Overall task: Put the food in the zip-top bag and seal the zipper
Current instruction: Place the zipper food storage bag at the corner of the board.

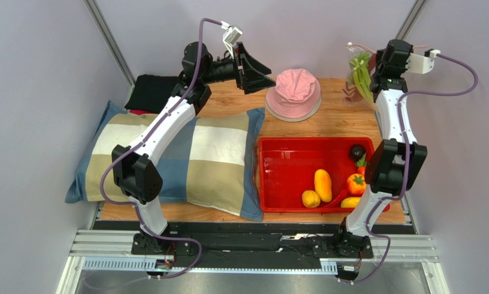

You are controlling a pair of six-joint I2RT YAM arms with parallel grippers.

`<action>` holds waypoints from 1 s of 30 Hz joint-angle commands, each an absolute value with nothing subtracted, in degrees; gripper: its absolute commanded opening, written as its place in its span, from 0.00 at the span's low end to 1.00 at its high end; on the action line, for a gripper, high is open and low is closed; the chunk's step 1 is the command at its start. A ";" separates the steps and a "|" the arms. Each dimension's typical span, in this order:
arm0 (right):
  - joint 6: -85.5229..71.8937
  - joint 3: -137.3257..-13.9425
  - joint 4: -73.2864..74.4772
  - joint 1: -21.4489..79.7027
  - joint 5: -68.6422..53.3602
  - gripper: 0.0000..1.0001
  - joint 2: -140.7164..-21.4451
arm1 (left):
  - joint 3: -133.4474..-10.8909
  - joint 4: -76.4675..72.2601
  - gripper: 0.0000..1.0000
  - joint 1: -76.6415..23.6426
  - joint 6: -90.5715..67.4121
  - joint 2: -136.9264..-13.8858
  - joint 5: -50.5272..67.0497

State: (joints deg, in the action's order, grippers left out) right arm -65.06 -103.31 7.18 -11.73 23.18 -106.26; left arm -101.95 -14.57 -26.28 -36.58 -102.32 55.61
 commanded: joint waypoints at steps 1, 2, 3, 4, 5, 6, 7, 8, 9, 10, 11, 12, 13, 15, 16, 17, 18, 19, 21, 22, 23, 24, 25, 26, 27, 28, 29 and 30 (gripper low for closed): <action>-69.26 -112.75 -1.23 -10.72 27.69 0.00 -110.12 | -105.90 -13.28 0.99 -25.66 -36.56 -103.53 56.51; -68.74 -113.37 -1.58 -10.64 28.03 0.00 -110.91 | -106.43 -12.75 0.99 -25.66 -36.30 -103.71 56.60; -68.47 -113.20 -2.37 -10.55 28.04 0.00 -111.70 | -106.70 -12.48 0.99 -25.49 -36.12 -103.80 56.60; -68.12 -112.42 -2.72 -10.46 28.04 0.00 -111.88 | -106.79 -12.31 0.99 -25.40 -36.04 -103.89 56.43; -67.77 -111.11 -3.25 -10.46 27.69 0.00 -111.88 | -106.53 -12.22 0.99 -25.31 -36.04 -103.89 56.08; -66.89 -107.53 -4.38 -10.46 27.51 0.00 -111.36 | -106.44 -12.22 0.99 -25.23 -36.21 -103.71 55.99; -66.97 -105.66 -4.31 -10.46 27.25 0.00 -111.01 | -106.00 -12.30 0.99 -25.14 -36.30 -103.62 55.90; -67.41 -103.64 -4.22 -10.46 27.16 0.00 -110.14 | -105.65 -12.22 0.99 -25.05 -36.39 -103.36 56.07; -67.85 -98.49 -4.31 -10.46 27.16 0.00 -108.13 | -105.47 -12.22 0.99 -25.05 -36.30 -103.19 56.07; -68.03 -96.00 -4.31 -10.46 27.07 0.00 -106.63 | -104.69 -12.22 0.99 -24.96 -36.21 -102.84 56.07; -68.11 -92.84 -4.13 -10.46 26.64 0.00 -105.13 | -104.16 -12.22 0.99 -24.96 -36.04 -102.14 55.99; -68.55 -90.03 -3.78 -10.55 26.28 0.00 -101.81 | -103.54 -12.22 0.99 -24.87 -35.51 -101.69 55.90; -68.64 -84.78 -3.52 -10.55 26.02 0.00 -100.39 | -102.40 -11.69 0.99 -24.87 -35.16 -101.17 55.72; -68.90 -80.79 -1.33 -10.98 25.05 0.00 -97.49 | -101.26 -10.20 0.99 -24.87 -33.24 -99.85 55.20; -69.08 -76.86 -0.80 -11.16 24.35 0.00 -95.38 | -99.86 -8.46 0.99 -24.87 -32.35 -99.41 54.85; -69.26 -75.42 -0.27 -11.34 23.21 0.00 -94.32 | -99.06 -7.57 0.99 -24.70 -31.65 -98.19 54.06; -69.52 -73.84 2.69 -11.77 22.68 0.00 -93.44 | -98.10 -7.04 0.99 -24.61 -31.21 -97.48 53.62; -69.70 -72.61 3.86 -11.95 22.15 0.00 -91.86 | -96.00 -6.51 0.99 -24.44 -30.77 -96.95 53.35; -69.96 -68.66 5.88 -12.74 21.71 0.06 -90.27 | -93.88 -6.42 0.99 -23.82 -30.76 -94.93 52.65; -69.79 -67.60 6.06 -13.01 21.71 0.07 -89.39 | -92.13 -6.07 0.99 -23.64 -30.59 -94.31 52.47; -69.09 -65.41 6.15 -13.18 22.06 0.11 -88.08 | -91.41 -5.80 0.99 -23.56 -30.32 -93.09 52.21; -68.73 -64.52 6.76 -13.53 22.15 0.17 -87.37 | -90.62 -5.54 0.99 -23.38 -30.15 -92.55 52.12; -68.30 -63.73 7.03 -13.80 21.97 0.24 -86.75 | -89.40 -4.67 0.99 -23.38 -29.89 -91.85 51.95; -67.16 -63.29 7.38 -13.89 21.28 0.37 -85.70 | -88.86 -3.96 0.99 -23.38 -29.01 -90.89 51.60; -66.97 -62.59 9.04 -14.06 20.83 0.45 -85.08 | -88.51 -3.35 0.99 -23.38 -28.92 -90.53 51.42; -66.71 -62.23 9.75 -14.06 20.22 0.52 -84.38 | -88.16 -1.51 0.99 -23.47 -28.65 -90.27 51.16; -66.36 -61.88 10.54 -14.15 19.00 0.64 -83.50 | -88.42 -0.19 0.99 -23.38 -28.04 -90.09 50.72; -66.27 -61.18 12.29 -14.24 18.64 0.70 -81.76 | -88.77 2.43 0.99 -23.38 -27.52 -90.17 50.54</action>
